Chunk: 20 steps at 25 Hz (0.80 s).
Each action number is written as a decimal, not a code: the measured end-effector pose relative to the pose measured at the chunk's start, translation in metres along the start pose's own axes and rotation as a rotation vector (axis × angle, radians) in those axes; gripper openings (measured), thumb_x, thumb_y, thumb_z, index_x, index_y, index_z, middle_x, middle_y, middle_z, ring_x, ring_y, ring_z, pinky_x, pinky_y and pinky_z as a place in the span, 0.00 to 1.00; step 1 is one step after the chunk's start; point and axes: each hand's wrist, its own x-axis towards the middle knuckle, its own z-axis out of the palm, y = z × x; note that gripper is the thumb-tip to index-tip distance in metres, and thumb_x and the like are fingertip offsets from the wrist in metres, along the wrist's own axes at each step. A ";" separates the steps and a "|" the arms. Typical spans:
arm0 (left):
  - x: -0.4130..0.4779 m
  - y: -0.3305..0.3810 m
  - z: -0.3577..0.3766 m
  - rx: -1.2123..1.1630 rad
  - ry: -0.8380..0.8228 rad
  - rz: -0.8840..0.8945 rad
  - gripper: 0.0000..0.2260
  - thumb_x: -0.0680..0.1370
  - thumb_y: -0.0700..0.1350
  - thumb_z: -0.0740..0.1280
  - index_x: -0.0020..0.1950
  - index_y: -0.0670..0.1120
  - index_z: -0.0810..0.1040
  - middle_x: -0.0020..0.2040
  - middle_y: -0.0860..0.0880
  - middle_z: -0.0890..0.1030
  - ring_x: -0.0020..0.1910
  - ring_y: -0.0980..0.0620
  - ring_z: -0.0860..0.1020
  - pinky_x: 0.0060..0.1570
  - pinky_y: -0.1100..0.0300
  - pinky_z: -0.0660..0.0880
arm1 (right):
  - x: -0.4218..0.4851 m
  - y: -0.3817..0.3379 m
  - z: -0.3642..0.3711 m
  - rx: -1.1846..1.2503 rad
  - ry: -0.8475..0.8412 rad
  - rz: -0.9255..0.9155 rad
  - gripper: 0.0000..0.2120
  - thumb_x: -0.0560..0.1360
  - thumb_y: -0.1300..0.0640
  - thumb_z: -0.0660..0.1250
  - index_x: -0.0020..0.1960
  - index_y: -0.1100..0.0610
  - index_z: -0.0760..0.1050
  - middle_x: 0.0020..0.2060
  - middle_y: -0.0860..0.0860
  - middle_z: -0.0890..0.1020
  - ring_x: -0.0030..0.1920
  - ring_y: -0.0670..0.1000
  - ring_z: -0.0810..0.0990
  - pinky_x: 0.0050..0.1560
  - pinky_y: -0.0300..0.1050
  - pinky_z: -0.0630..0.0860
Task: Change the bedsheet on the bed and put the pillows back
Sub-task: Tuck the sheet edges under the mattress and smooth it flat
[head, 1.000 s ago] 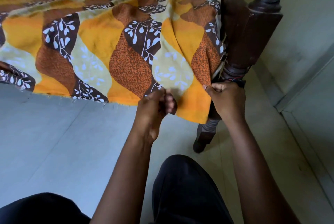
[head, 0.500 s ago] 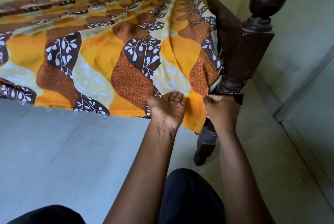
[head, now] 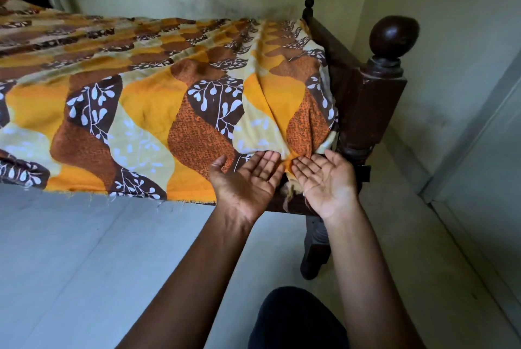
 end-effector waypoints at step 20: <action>0.005 0.021 -0.017 0.177 -0.009 -0.022 0.33 0.76 0.59 0.53 0.67 0.32 0.65 0.64 0.33 0.73 0.60 0.41 0.75 0.48 0.50 0.78 | -0.034 0.025 -0.018 0.173 -0.009 0.022 0.22 0.80 0.54 0.53 0.70 0.64 0.64 0.68 0.60 0.70 0.69 0.55 0.68 0.68 0.51 0.65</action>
